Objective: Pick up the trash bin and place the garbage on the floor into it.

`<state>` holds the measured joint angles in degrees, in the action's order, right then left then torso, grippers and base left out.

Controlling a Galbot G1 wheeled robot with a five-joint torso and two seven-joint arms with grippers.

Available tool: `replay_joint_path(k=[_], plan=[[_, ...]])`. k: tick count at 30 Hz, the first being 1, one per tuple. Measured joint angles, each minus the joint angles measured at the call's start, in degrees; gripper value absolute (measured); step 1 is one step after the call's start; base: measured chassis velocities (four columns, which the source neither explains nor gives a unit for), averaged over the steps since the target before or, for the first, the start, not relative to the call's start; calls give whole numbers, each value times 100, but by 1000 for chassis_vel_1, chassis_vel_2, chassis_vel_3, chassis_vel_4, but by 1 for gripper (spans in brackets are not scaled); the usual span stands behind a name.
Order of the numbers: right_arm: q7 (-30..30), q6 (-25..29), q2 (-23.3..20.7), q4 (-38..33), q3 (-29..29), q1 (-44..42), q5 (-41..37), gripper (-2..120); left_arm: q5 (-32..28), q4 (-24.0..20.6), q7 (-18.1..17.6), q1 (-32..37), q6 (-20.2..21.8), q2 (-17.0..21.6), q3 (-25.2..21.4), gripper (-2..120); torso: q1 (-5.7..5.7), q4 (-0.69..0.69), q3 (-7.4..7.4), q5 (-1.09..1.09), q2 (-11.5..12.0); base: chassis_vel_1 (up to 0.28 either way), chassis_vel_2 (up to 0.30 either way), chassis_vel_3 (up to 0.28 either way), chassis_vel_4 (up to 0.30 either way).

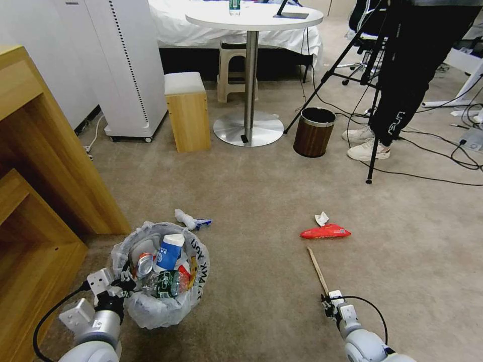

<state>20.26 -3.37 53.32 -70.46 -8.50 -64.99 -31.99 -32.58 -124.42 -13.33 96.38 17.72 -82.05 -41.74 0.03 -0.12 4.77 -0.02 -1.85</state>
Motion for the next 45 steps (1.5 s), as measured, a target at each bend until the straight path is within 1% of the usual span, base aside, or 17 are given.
replay_joint_path(k=[10,12,14,15,16,17,18,20,29,31,33,35,37,38,39,42,45], plan=[[2,73,76,161,-31,40,81,34,-38,-39,18,9,-30,12,7,1,0,-1,-1,-2,-1,0,0,0,0],[-4,82,85,180,-48,51,93,25,-40,-39,20,6,-32,8,15,1,0,1,0,4,-1,0,0,0,0],[-6,86,86,184,-50,52,96,22,-39,-39,20,6,-37,6,17,1,0,2,0,5,0,0,0,0,0],[-8,102,87,206,-56,58,100,16,-39,-39,23,5,-45,-1,25,1,0,2,1,8,0,0,0,0,0],[-6,113,86,234,-55,70,106,11,-36,-38,24,5,-47,-5,28,1,0,3,0,4,0,0,0,0,0],[-6,113,86,234,-55,70,106,11,-36,-38,24,5,-47,-5,28,1,0,3,0,4,0,0,0,0,0],[-5,127,85,264,-55,75,118,7,-35,-36,24,3,-50,-7,28,1,0,2,1,0,0,0,0,0,0],[-4,162,92,295,-66,84,131,1,-34,-36,27,0,-53,-7,29,1,0,0,1,2,0,0,0,0,0],[-119,278,56,254,-43,80,90,0,-34,9,29,-34,-58,-8,22,1,0,-3,1,2,1,0,0,0,0],[-345,576,-41,-2,7,53,-97,0,-27,76,29,-53,-58,-9,14,1,0,-4,2,3,1,0,0,0,0],[-403,644,-71,-97,31,45,-142,0,-25,87,29,-58,-58,-8,13,1,0,-3,2,3,2,0,0,0,0],[-646,1044,-200,-584,164,31,-409,0,-20,133,29,-85,-58,-6,13,1,0,-2,2,1,2,0,0,0,0],[-725,1127,-231,-707,209,36,-463,0,-17,143,29,-93,-57,-7,14,1,0,-1,2,2,1,0,0,0,0],[-843,1308,-280,-902,271,76,-527,0,-8,154,29,-110,-57,-9,19,1,0,-2,1,1,1,0,0,0,0],[-843,1308,-280,-902,271,76,-527,0,-8,154,29,-110,-57,-9,19,1,0,-2,1,1,1,0,0,0,0],[-1299,1903,-380,-1401,307,384,-499,0,13,167,29,-117,-52,-25,31,1,0,-2,2,1,1,0,0,0,0],[-1510,2116,-416,-1670,223,638,-432,0,38,167,29,-99,-52,-39,29,1,0,0,1,1,1,0,0,0,0]])
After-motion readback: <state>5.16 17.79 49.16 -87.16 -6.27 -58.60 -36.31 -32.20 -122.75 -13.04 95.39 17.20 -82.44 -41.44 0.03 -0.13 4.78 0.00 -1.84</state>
